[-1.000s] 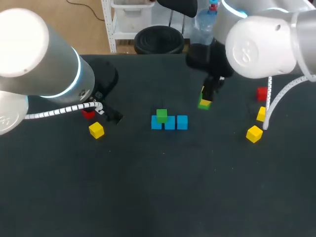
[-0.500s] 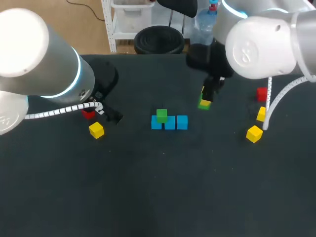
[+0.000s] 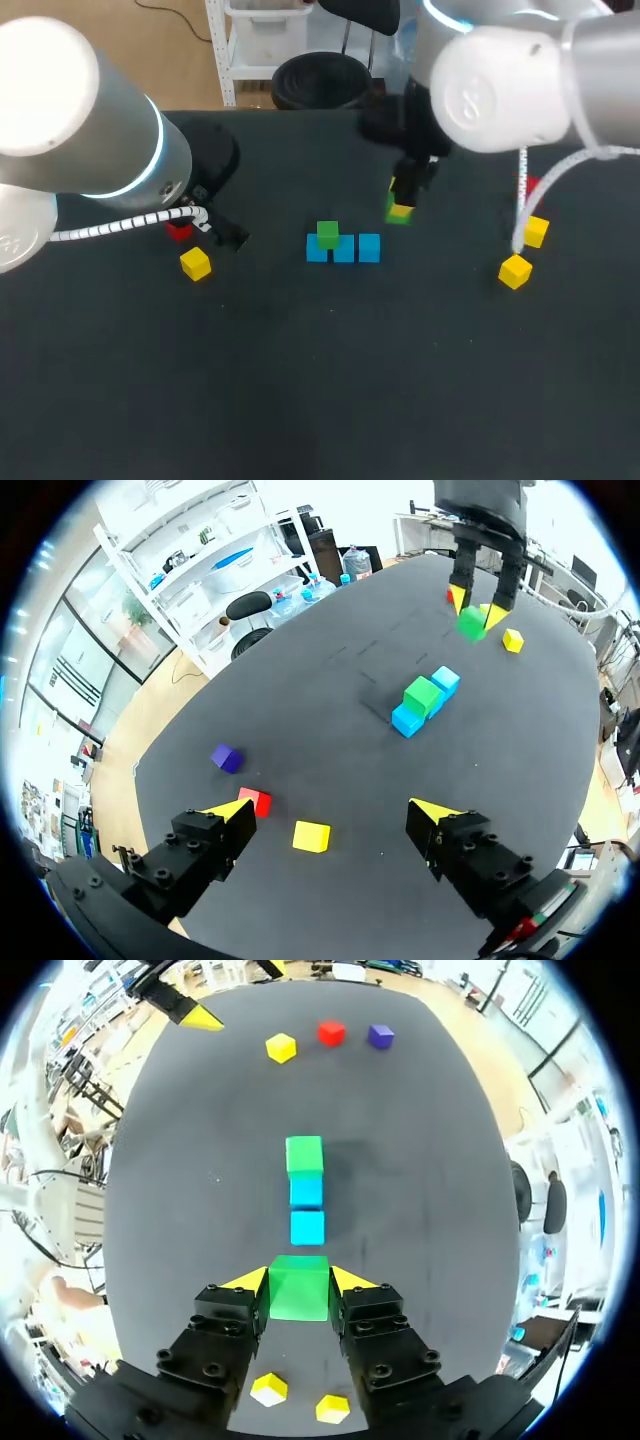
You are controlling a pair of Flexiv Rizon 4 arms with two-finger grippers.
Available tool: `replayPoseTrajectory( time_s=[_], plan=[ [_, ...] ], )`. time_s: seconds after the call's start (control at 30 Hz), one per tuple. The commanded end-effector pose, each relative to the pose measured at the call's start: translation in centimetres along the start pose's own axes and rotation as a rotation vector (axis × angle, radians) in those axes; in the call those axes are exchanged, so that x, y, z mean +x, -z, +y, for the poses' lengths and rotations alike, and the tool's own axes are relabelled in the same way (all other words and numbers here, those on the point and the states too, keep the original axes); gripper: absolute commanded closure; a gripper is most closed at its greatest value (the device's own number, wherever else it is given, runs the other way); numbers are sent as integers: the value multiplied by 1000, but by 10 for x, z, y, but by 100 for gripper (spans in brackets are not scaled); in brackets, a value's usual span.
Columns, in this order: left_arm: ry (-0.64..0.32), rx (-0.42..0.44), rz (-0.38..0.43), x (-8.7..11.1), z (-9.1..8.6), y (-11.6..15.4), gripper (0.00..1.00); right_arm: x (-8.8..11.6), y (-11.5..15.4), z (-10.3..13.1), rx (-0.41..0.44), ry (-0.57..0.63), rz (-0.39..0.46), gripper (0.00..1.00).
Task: Place the blue cubes, place green cubes on the blue cubes, place the yellow cubes on the green cubes, then place the red cubes on the yellow cubes, and place purple cube on the red cubes.
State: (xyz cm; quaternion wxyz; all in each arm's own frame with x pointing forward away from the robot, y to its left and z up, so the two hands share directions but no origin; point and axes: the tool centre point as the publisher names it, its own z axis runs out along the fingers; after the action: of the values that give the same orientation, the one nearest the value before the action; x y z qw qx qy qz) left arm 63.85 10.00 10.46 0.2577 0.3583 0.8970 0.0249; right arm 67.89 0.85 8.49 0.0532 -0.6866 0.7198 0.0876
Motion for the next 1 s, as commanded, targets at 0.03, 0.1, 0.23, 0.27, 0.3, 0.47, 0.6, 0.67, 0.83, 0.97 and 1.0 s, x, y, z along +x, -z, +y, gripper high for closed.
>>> replayPoseTrajectory(
  time_s=[0.03, 0.1, 0.23, 0.27, 0.3, 0.47, 0.6, 0.67, 0.83, 0.97, 1.0],
  plan=[
    [-1, 2, -2, 0, 1, 0, 0, -19, -2, -13, -66, 19, 38, 100],
    [-1, 2, -2, 0, 1, 0, 0, -24, -5, -13, -75, 23, 49, 100],
    [-1, 2, -2, 0, 1, 0, 0, -30, -11, -14, -103, 40, 70, 100],
    [-1, 2, -2, 0, 1, 0, 0, -30, -11, -14, -103, 40, 66, 100],
    [-1, 2, -2, 0, 1, 0, 0, -29, -12, -14, -105, 40, 65, 100],
    [-1, 2, -2, 0, 1, 0, 0, -27, -14, -9, -127, 24, 95, 100],
    [-1, 2, -2, 0, 1, 0, 0, -28, -17, -5, -138, 21, 109, 100],
    [-1, 2, -2, 0, 1, 0, 0, -29, -19, -3, -141, 20, 115, 100],
    [-1, 2, -2, 0, 1, 0, 0, -32, -26, 2, -136, 39, 119, 100],
    [-1, 2, -2, 0, 1, 0, 0, -36, -33, 6, -124, 68, 126, 100],
    [-1, 2, -2, 0, 1, 0, 0, -37, -35, 7, -120, 78, 129, 100]
  ],
)
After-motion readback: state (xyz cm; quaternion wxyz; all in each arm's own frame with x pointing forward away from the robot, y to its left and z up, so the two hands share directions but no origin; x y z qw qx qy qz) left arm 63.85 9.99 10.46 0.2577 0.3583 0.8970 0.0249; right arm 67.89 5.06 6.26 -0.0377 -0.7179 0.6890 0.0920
